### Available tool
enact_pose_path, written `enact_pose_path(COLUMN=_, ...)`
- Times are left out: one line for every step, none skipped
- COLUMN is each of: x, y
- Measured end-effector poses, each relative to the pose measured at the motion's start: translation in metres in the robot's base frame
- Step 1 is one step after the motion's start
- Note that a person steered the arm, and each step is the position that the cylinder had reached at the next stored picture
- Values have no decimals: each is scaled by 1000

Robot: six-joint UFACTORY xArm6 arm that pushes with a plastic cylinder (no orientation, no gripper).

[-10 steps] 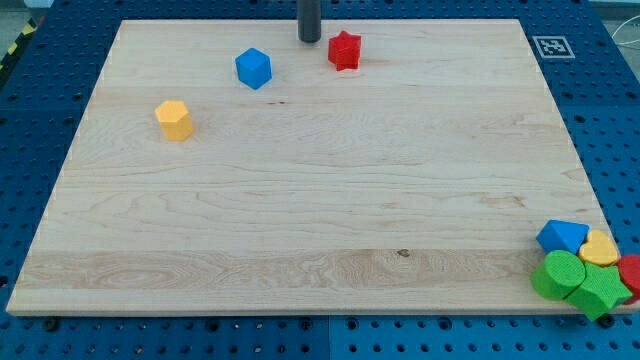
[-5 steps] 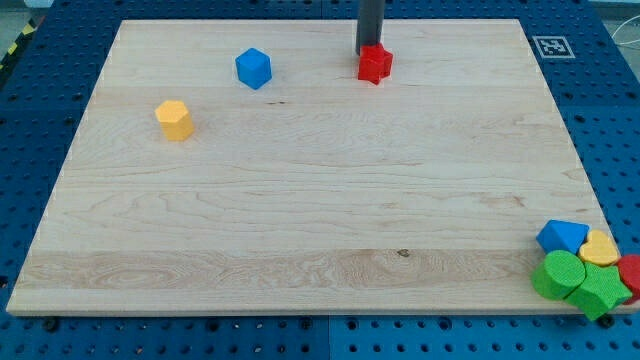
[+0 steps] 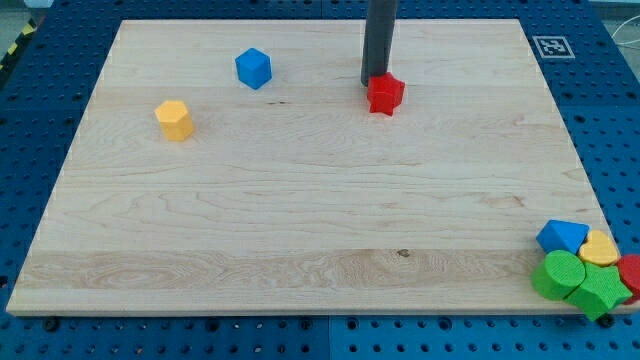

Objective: Push the red star towards the bottom right of the board

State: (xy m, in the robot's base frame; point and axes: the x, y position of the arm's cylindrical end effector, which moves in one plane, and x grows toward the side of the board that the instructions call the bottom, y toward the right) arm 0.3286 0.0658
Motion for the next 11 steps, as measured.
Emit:
enact_pose_path(x=14, y=0)
enact_pose_path(x=30, y=0)
enact_pose_path(x=45, y=0)
enact_pose_path(x=59, y=1)
enact_pose_path(x=61, y=10)
enact_pose_path(x=61, y=27)
enact_pose_path(x=61, y=37)
enact_pose_path(x=61, y=47)
enact_pose_path(x=61, y=60)
enact_pose_path(x=63, y=65)
enact_pose_path(x=68, y=65)
